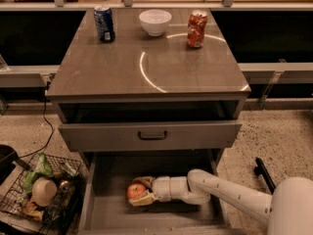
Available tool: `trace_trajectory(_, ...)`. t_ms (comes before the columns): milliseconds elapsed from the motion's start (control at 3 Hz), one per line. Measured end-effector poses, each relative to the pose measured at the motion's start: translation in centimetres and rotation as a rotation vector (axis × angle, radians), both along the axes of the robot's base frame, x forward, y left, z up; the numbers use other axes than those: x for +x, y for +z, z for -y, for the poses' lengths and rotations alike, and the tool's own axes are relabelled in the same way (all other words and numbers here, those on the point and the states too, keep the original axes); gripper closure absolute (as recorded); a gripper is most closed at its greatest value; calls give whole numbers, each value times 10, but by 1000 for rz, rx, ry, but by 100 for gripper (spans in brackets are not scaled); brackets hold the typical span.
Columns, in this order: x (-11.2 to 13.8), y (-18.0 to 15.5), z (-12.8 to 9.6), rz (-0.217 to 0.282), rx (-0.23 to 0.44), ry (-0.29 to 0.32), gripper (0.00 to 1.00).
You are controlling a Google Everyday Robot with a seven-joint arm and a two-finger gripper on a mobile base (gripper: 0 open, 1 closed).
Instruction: Place apple into middle drawer
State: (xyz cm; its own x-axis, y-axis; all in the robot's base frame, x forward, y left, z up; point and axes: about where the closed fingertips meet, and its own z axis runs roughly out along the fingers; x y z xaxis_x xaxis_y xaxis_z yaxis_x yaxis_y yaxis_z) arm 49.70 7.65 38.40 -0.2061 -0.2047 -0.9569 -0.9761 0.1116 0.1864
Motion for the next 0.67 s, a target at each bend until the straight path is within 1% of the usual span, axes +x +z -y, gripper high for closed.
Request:
trace_trajectory(333,-1,0,-2,-1,1,3,59)
trace_trajectory(667,-2,0,-4,-2,4,7,28)
